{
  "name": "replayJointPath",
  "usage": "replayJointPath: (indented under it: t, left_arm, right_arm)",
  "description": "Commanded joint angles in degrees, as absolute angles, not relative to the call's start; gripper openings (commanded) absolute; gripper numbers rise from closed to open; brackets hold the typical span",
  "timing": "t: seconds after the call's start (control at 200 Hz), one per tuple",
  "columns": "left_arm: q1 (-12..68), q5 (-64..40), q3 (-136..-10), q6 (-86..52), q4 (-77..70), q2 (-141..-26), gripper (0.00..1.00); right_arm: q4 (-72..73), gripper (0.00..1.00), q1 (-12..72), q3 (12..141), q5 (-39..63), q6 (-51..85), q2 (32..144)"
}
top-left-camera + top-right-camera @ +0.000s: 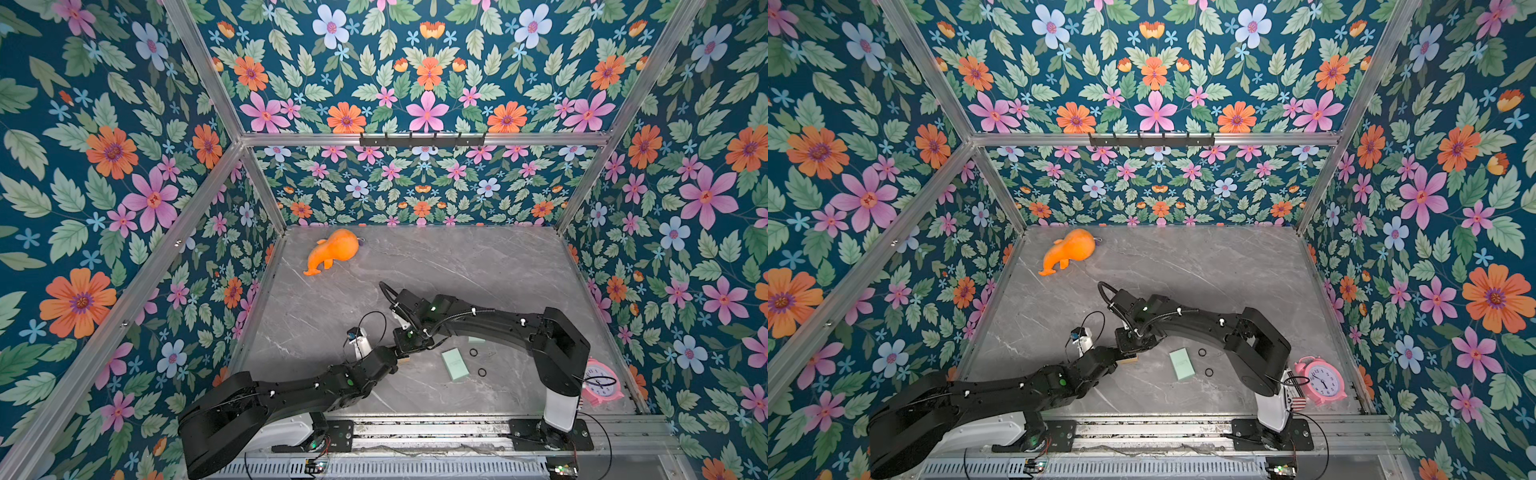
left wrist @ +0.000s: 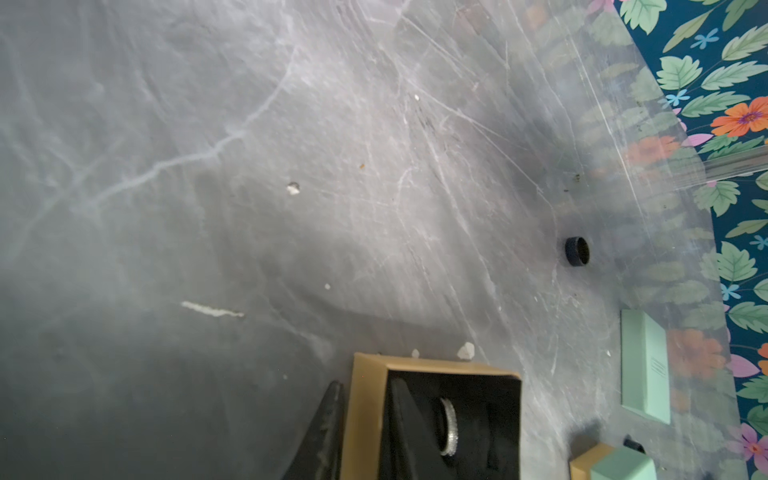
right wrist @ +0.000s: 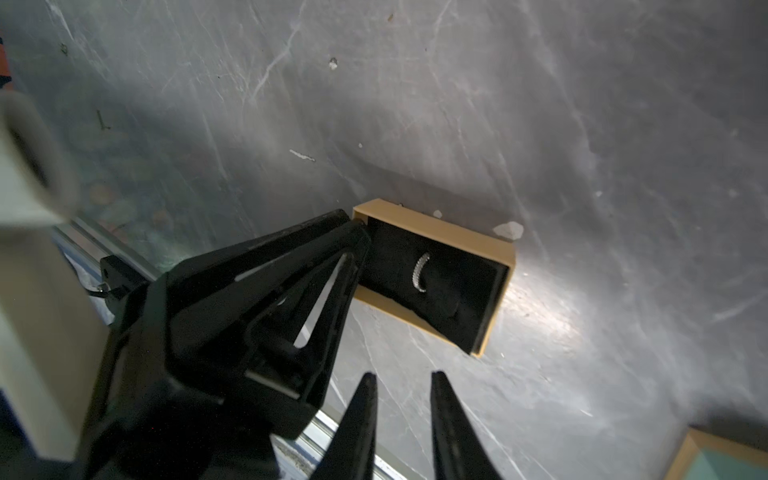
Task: Take the rings out of the lift-off lid box
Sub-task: Take out the ring from the jewelry box.
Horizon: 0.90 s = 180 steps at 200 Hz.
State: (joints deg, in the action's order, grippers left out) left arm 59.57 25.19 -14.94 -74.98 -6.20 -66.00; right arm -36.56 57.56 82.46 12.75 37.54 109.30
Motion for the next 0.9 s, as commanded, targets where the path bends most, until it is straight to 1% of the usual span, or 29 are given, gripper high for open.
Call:
replayJointPath:
  t: [0.0,0.27,0.895]
  left_arm:
    - [59.63,26.06,-14.52,-75.41,-7.08,-65.55,0.23]
    - [59.63,26.19,-13.15,-75.67,-7.95,-64.37,0.23]
    - [59.64,25.9,-10.99,-75.67,-10.79,-63.06,0.22]
  right_arm:
    - [-37.59,0.25,58.18,83.85,10.08,38.59,110.74]
    - [-43.03,0.25,59.58,89.52,4.63,37.53,116.06]
    - [-43.11,0.24,61.44,92.41,2.81,37.53,119.33]
